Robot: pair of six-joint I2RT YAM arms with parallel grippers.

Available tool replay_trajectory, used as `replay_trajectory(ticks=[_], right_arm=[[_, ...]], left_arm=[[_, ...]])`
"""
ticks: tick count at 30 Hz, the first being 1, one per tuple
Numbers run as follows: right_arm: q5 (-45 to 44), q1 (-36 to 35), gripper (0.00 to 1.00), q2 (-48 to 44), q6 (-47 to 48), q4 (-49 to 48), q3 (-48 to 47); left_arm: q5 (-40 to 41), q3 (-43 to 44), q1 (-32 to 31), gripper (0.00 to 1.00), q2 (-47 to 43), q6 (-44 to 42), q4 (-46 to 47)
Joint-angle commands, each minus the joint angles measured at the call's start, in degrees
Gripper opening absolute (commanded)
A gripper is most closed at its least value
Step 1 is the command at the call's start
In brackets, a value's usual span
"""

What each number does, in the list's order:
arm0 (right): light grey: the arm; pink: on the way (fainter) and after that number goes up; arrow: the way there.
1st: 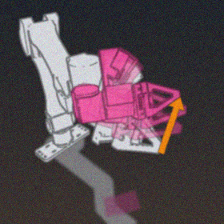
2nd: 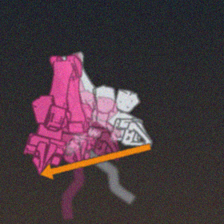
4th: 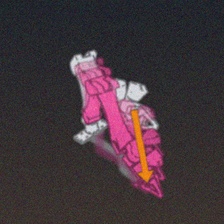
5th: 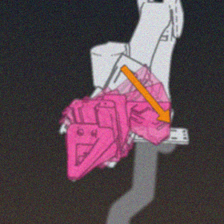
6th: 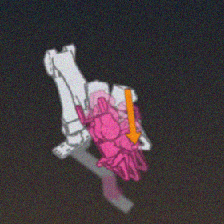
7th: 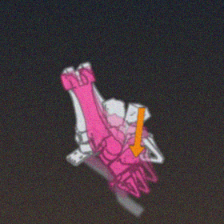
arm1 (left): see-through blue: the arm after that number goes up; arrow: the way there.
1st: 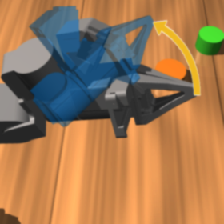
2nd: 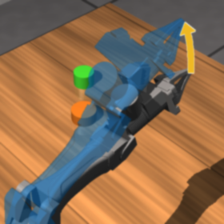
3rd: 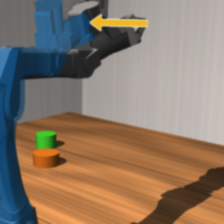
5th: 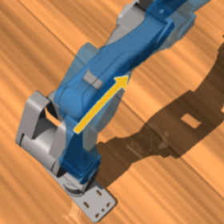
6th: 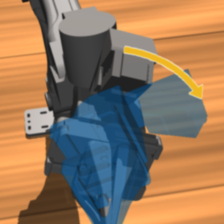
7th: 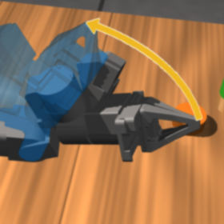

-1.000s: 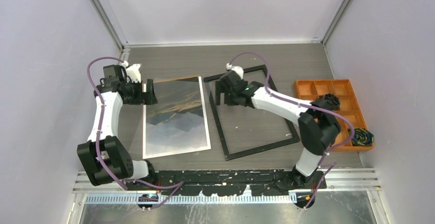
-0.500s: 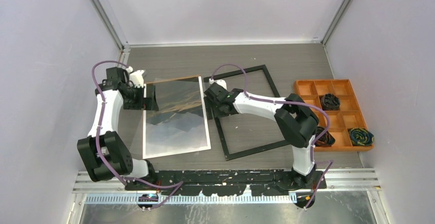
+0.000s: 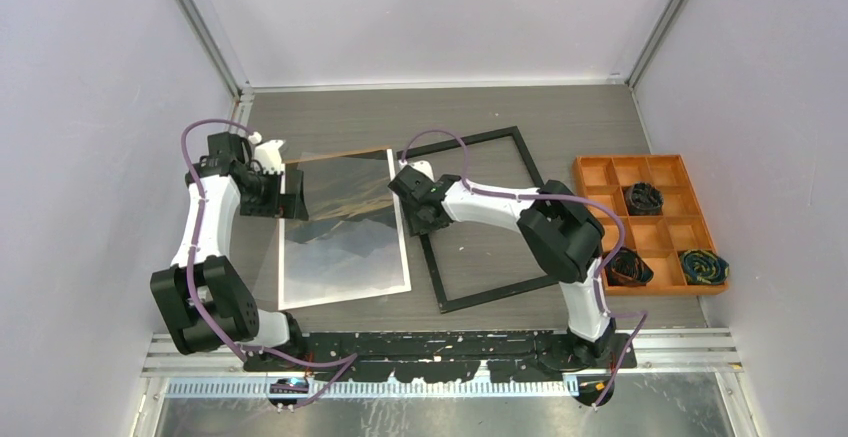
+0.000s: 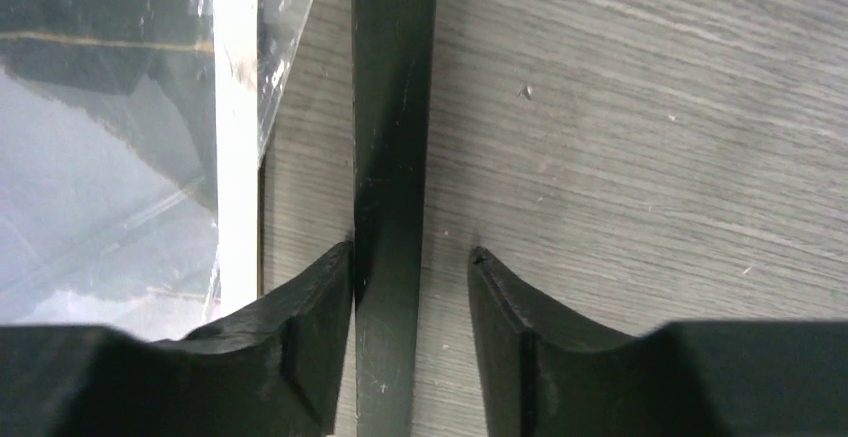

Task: Put the photo into the frame
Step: Turn over the photo frame at the center of the board.

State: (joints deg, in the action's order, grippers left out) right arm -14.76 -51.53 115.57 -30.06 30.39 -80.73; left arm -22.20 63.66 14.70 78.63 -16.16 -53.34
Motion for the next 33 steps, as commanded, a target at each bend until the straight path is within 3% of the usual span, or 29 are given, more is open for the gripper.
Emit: replay_trajectory(ticks=[1,3,9,14,27,33], right_arm=[[-1.3,-0.2,0.44,2.5,0.3,2.5,-2.2],[-1.8,-0.1,0.33,2.4,0.2,3.2,-3.0],[-3.2,-0.2,0.25,1.3,0.5,4.4,-4.2],[-3.6,-0.2,0.11,0.4,1.0,6.5,-7.1],[3.5,-0.2,0.01,0.1,-2.8,11.3,-19.0],[3.7,-0.1,0.01,0.6,-3.1,17.6,-29.5]], left_arm=[[0.3,2.0,0.1,0.98,-1.4,-1.9,-1.6],[0.3,1.7,0.1,0.98,-2.0,-2.1,-1.6],[0.0,1.7,0.0,0.98,-2.4,-2.2,-1.9],[-0.9,1.2,0.1,0.98,-3.1,-2.2,-1.9],[-1.0,0.6,-0.1,0.98,-3.0,-2.6,-2.3],[-1.2,-0.2,-0.1,0.98,-3.6,-3.0,-2.1]])
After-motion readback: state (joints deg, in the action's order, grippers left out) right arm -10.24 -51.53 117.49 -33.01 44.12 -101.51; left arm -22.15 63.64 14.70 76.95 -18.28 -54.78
